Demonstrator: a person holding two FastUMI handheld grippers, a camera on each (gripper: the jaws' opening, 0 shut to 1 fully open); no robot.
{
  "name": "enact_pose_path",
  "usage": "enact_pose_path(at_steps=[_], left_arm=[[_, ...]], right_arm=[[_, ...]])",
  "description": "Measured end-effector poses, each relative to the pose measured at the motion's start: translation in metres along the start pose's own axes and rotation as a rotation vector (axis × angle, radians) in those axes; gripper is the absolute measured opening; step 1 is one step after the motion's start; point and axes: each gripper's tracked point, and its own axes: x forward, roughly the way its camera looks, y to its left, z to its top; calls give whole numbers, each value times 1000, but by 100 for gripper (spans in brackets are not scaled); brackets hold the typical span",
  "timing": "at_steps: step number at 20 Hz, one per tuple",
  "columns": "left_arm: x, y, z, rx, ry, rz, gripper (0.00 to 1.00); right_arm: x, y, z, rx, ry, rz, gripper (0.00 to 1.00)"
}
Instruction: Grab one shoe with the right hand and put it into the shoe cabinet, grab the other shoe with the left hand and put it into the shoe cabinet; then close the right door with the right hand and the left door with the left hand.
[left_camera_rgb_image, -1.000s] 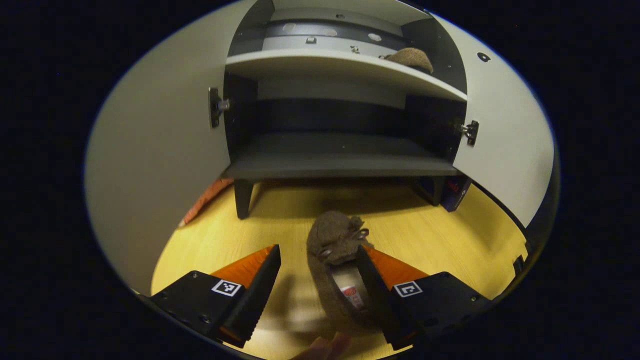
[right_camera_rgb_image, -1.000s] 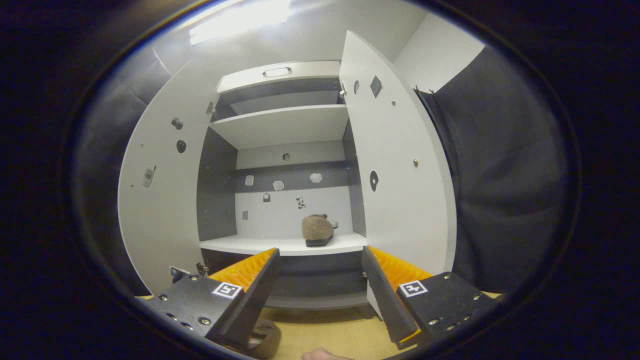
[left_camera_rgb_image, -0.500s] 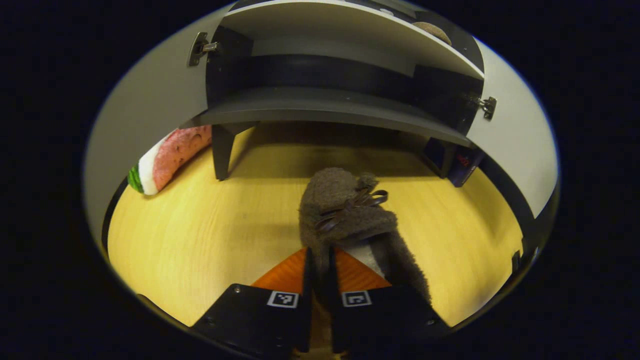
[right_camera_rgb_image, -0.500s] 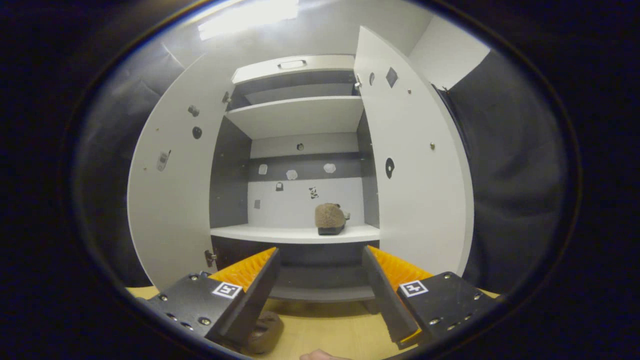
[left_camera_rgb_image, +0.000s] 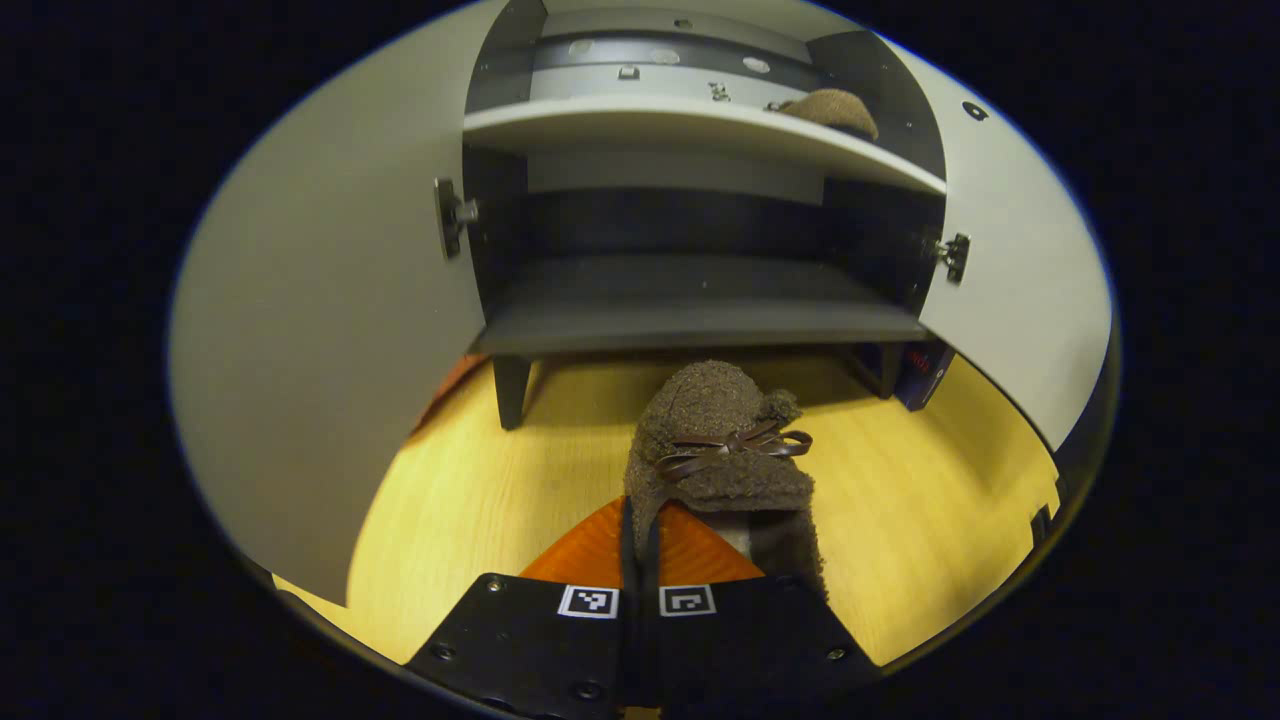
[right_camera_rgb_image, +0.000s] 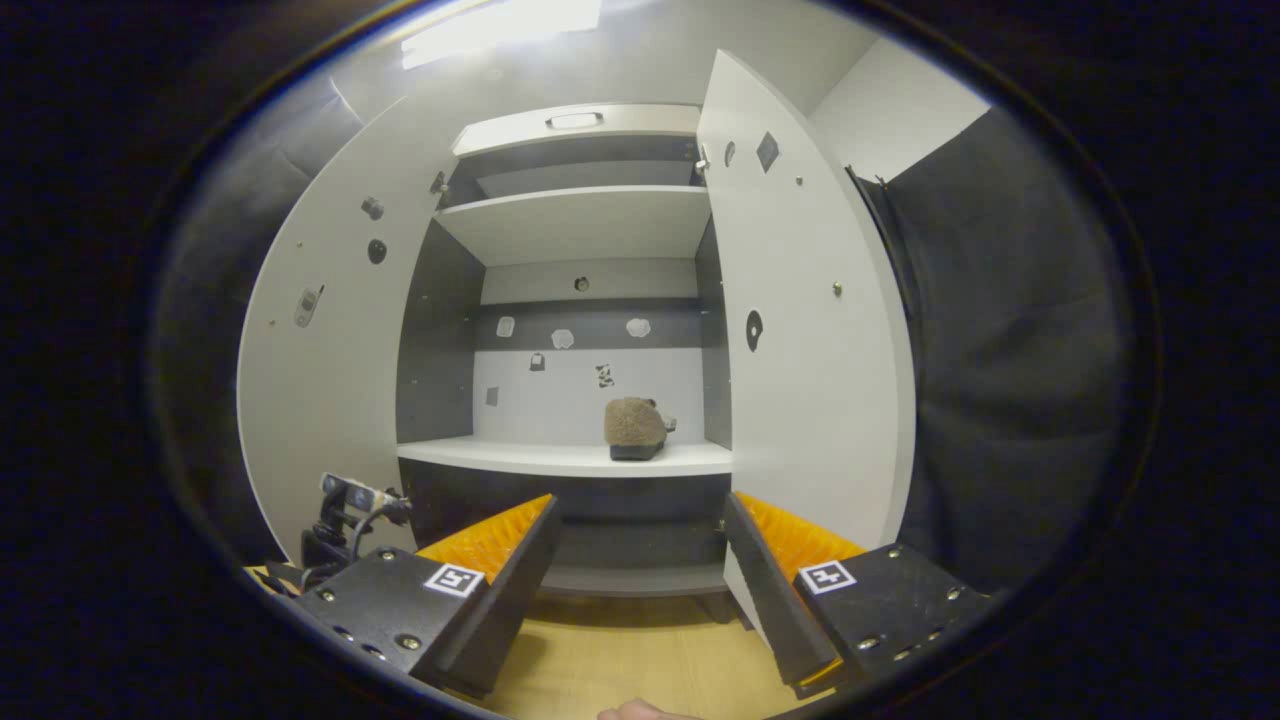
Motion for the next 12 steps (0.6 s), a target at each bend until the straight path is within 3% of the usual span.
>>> enact_pose_path(at_steps=[4, 9, 12], left_arm=[[-25, -13, 56, -29, -90, -32, 1], [-46, -14, 129, -47, -193, -19, 1], [-50, -14, 176, -44, -246, 2, 1]], right_arm=[[7, -13, 29, 26, -27, -9, 98], [18, -6, 54, 50, -34, 77, 98], [26, -14, 66, 19, -57, 65, 98]])
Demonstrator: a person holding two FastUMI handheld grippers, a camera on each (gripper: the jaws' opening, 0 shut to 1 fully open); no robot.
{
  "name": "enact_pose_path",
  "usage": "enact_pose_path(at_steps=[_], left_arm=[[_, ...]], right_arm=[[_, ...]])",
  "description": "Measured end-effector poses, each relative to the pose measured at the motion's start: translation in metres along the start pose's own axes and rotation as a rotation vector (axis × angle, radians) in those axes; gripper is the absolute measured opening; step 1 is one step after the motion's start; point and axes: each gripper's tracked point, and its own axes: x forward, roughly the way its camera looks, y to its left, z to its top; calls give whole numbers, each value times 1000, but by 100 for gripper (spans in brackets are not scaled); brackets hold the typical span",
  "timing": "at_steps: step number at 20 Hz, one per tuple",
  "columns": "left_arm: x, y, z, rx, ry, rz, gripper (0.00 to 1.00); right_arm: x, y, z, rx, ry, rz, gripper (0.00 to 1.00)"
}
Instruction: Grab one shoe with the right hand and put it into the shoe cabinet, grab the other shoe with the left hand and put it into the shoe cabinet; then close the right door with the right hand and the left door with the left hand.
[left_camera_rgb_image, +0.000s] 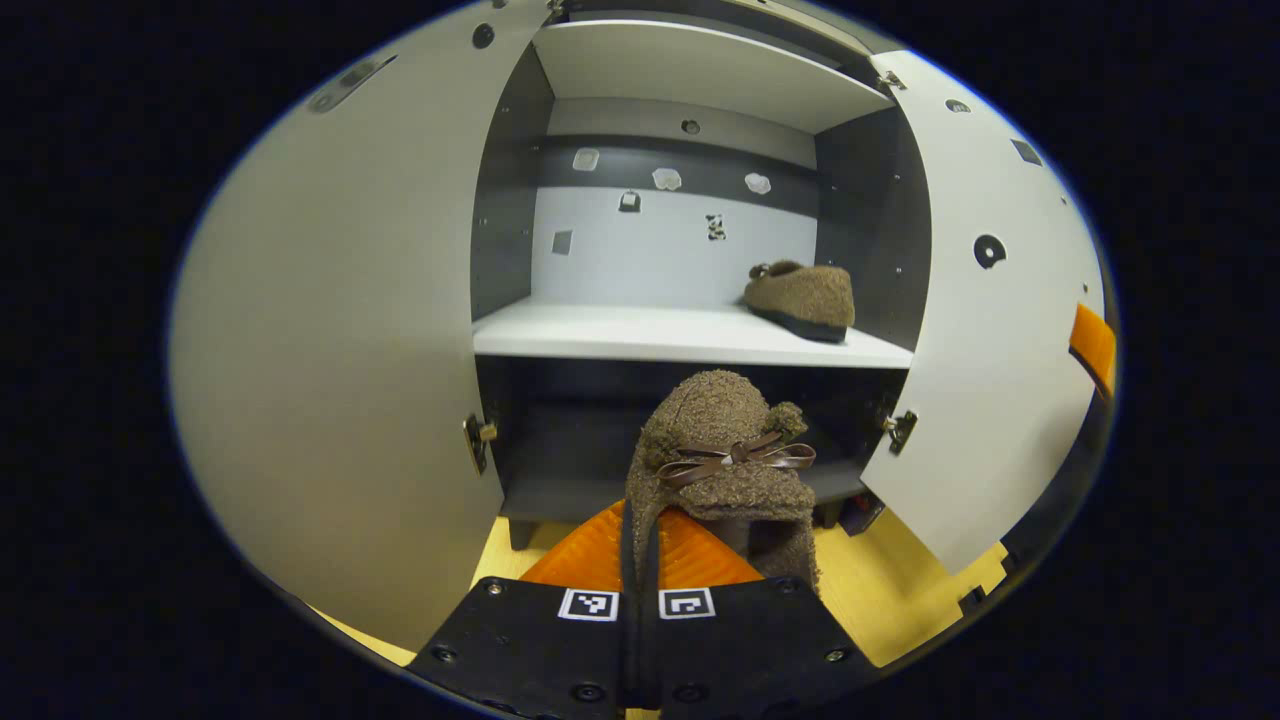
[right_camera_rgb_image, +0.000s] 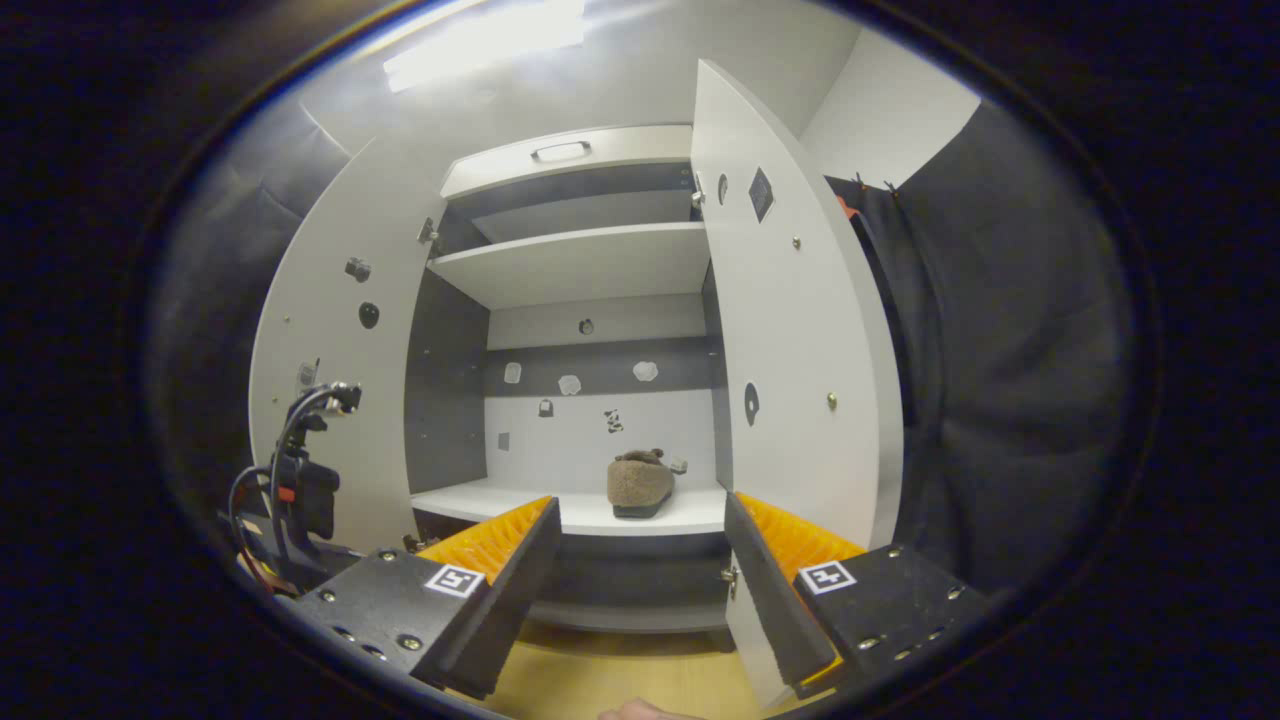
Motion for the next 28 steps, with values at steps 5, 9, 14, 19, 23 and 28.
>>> enact_pose_path(at_steps=[5, 9, 14, 19, 23, 28], left_arm=[[16, -11, 100, -14, -163, 27, 0], [39, -22, 168, -61, -244, 14, 0], [81, -30, 216, -117, -258, -13, 0], [139, -9, 241, -181, -322, 58, 1], [178, -3, 220, -239, -241, 42, 1], [207, 2, 185, -243, -134, 70, 3]], right_arm=[[5, 2, 11, -9, -31, 26, 98], [9, 9, 15, -21, -41, 53, 98], [8, 9, 19, -17, -60, 59, 98], [10, 9, 15, 35, -66, 105, 99], [10, -7, 11, 25, -71, 66, 98], [12, -11, -5, 32, -37, 62, 99]])
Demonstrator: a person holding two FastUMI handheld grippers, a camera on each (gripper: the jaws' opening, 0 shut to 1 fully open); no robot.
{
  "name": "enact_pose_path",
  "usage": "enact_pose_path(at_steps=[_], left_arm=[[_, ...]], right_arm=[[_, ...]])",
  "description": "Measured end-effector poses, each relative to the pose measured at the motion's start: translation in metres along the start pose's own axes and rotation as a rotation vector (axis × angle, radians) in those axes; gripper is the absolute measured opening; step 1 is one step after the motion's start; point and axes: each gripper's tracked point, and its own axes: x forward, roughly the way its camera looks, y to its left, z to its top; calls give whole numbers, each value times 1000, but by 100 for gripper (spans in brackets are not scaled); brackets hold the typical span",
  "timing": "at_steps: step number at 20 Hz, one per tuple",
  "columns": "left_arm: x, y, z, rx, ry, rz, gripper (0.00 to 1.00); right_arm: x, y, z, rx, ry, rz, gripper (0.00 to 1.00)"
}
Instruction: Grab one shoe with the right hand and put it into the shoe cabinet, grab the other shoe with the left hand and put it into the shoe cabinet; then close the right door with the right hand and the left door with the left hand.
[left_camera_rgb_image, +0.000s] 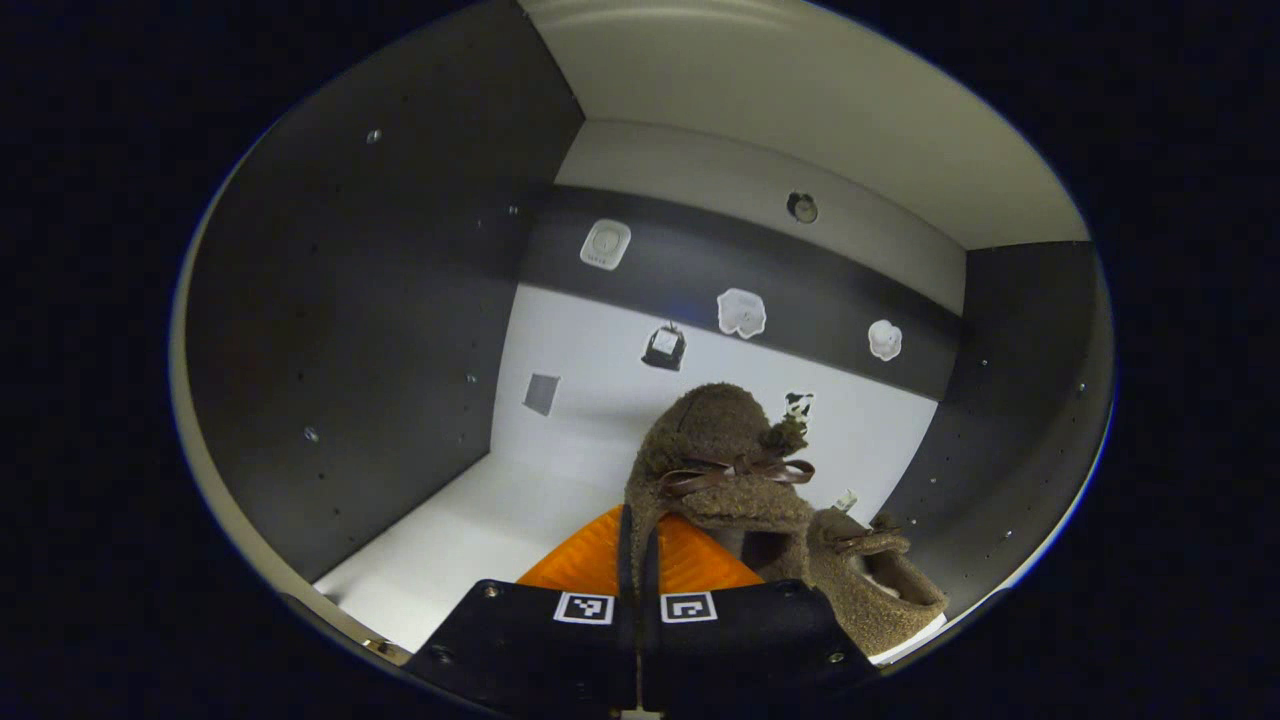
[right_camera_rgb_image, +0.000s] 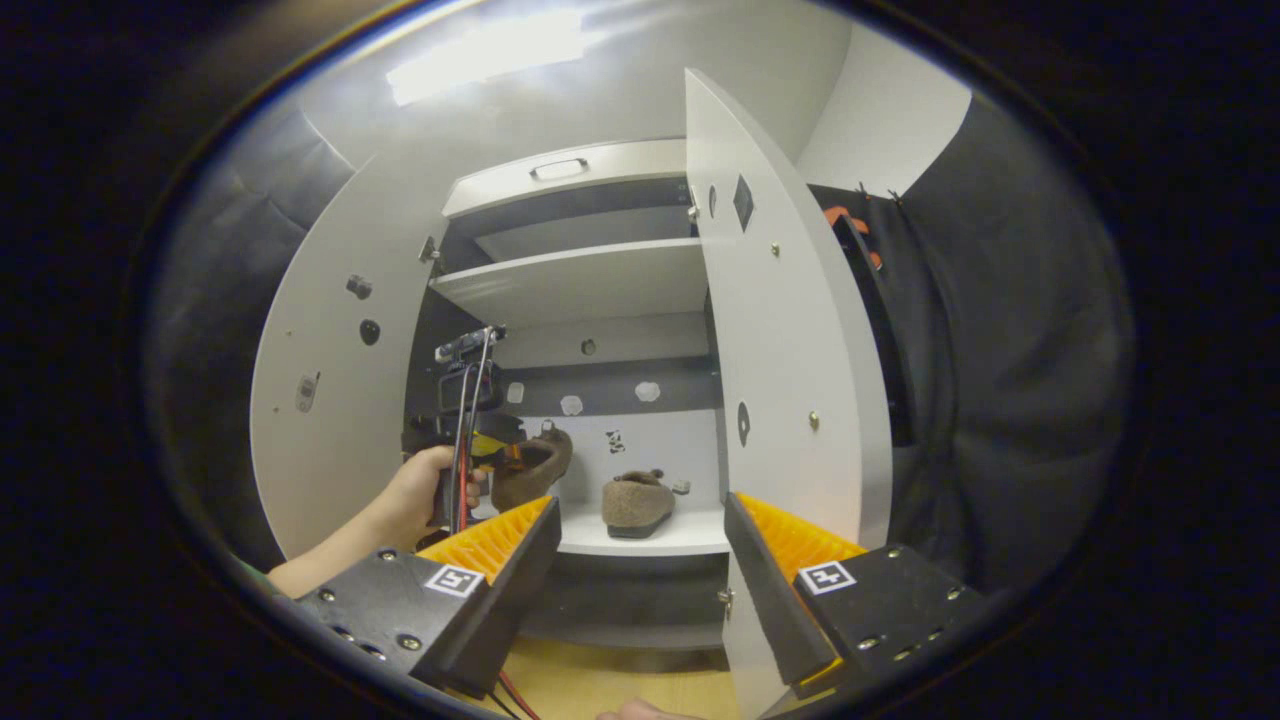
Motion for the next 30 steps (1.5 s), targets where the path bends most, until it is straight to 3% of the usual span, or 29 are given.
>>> enact_pose_path(at_steps=[6, 8, 9, 11, 12, 13, 14, 15, 20, 21, 22, 24, 29, 30], left_arm=[[13, 4, -16, 38, 54, 16, 3], [11, -2, -16, 37, 58, -15, 7], [9, -5, -15, 33, 50, -26, 12], [5, -7, -15, 52, 50, -41, 34], [4, -5, -14, 70, 47, -38, 40], [-4, -2, -7, 79, 32, -28, 57], [-10, -2, -3, 87, 25, -23, 49], [-19, -1, 0, 84, 14, -19, 58], [-84, -5, -6, 136, 18, -78, 67], [-100, -7, -7, 154, 7, -99, 77], [-115, -11, -9, 173, -6, -118, 70], [-146, -10, -16, 205, -23, -130, 96], [-224, -9, -32, 232, -88, -166, 100], [-241, -7, -36, 235, -93, -174, 97]], right_arm=[[1, -2, -9, -8, 21, -1, 98], [0, -2, -10, -3, 23, -3, 98], [-1, -3, -10, -3, 24, -5, 98], [-3, -3, -9, -6, 20, -13, 98], [-4, -3, -7, -8, 18, -15, 98], [-7, -2, -7, -10, 15, -16, 98], [-10, 0, -6, -9, 13, -17, 98], [-13, 1, -6, -8, 15, -17, 98], [-36, 11, -5, -9, 14, -12, 98], [-42, 14, -6, -13, 11, -9, 98], [-49, 17, -7, -19, 9, -7, 98], [-60, 18, -8, -32, 7, -16, 98], [-100, 19, -15, -13, 14, -27, 98], [-108, 16, -14, 0, 12, -36, 98]])
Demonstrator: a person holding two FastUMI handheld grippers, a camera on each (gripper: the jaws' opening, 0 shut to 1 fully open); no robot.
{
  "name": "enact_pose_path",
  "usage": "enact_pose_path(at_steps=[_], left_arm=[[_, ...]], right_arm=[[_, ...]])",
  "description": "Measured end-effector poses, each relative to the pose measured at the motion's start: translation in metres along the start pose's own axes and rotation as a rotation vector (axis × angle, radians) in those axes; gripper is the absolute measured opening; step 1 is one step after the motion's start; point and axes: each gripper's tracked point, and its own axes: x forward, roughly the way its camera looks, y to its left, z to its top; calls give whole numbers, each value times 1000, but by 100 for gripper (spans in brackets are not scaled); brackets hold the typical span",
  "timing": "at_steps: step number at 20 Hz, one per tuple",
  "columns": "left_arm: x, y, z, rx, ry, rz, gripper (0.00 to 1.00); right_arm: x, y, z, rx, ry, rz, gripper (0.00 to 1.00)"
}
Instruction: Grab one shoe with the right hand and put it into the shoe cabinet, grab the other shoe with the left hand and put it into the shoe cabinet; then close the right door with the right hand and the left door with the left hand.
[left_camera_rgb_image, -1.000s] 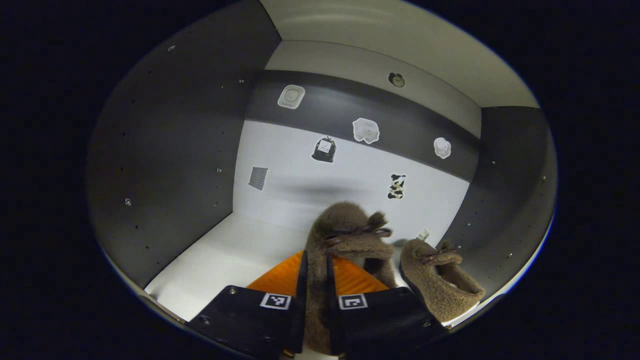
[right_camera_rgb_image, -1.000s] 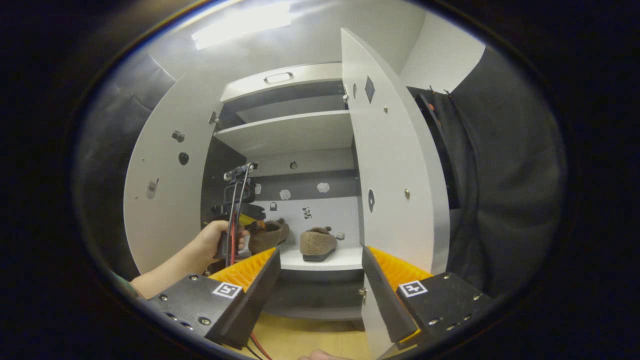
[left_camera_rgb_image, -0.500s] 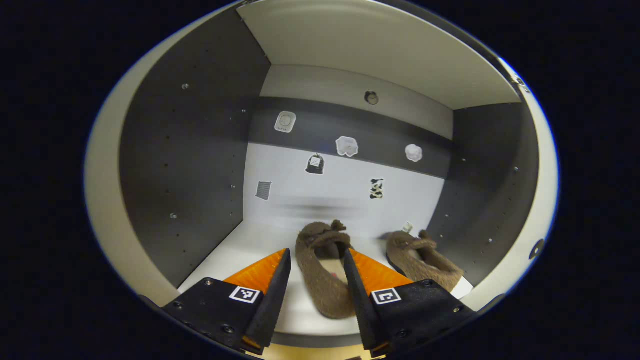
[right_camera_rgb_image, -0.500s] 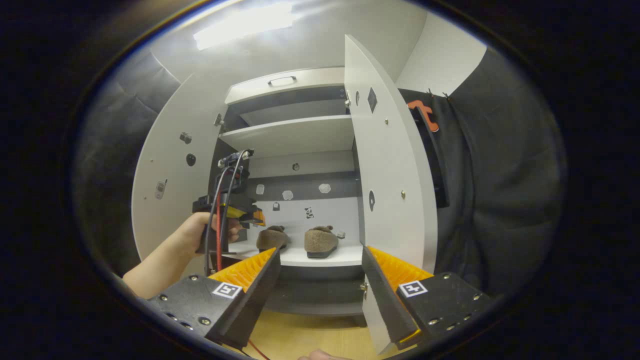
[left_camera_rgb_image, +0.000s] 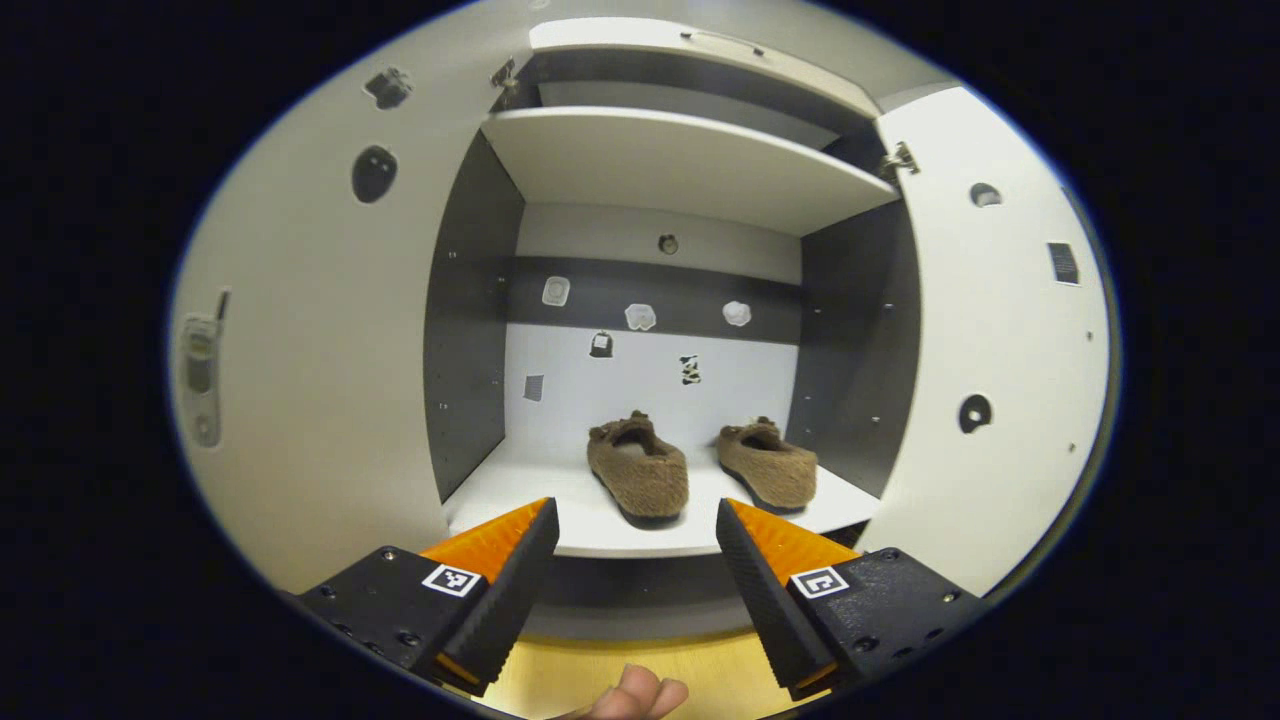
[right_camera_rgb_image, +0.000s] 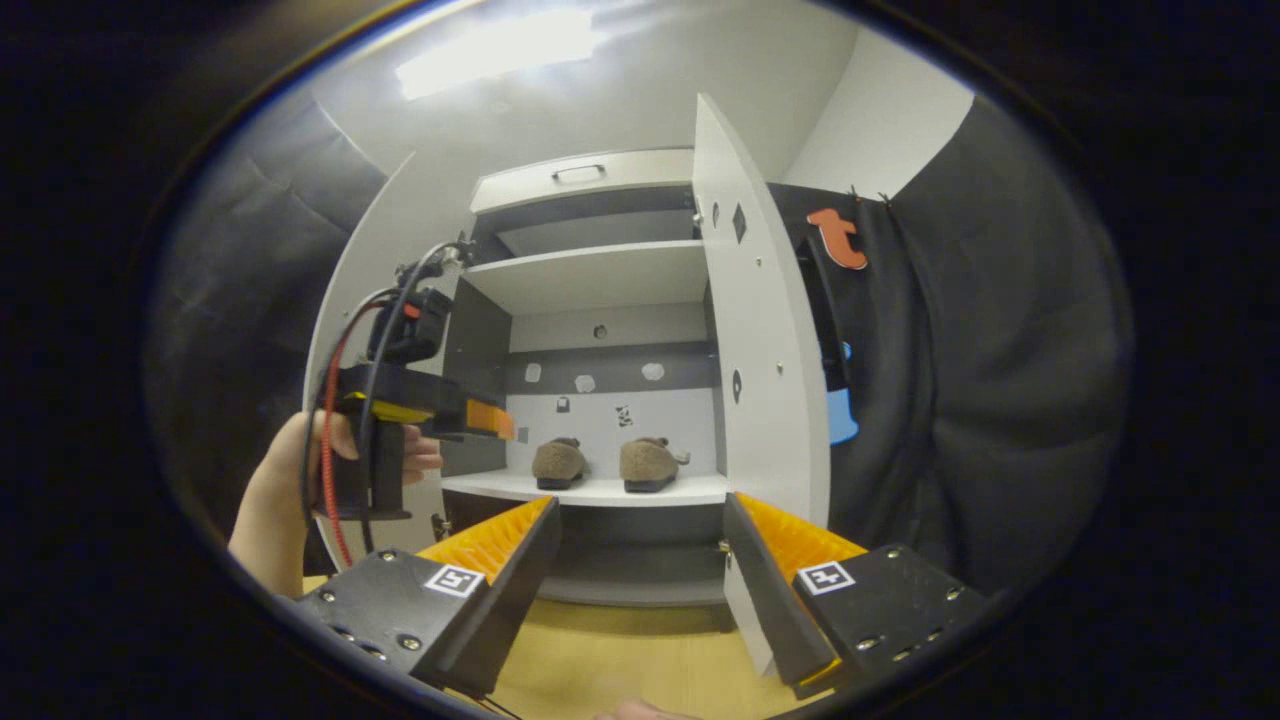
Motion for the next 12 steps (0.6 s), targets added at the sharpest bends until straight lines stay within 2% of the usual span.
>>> enact_pose_path(at_steps=[4, 7, 8, 9, 12], left_arm=[[-59, -1, -7, 35, -28, -6, 97], [-98, 4, -12, 5, -40, 4, 96], [-111, 3, -18, 4, -33, -9, 93], [-122, 4, -22, 2, -29, -23, 96], [-151, 9, -25, -4, -61, -47, 96]], right_arm=[[-27, -13, 8, 28, 9, -14, 98], [-36, -27, 27, 9, 22, -18, 97], [-35, -35, 35, -8, 25, -19, 98], [-36, -43, 42, -21, 29, -19, 98], [-32, -85, 60, -78, 44, -33, 98]])
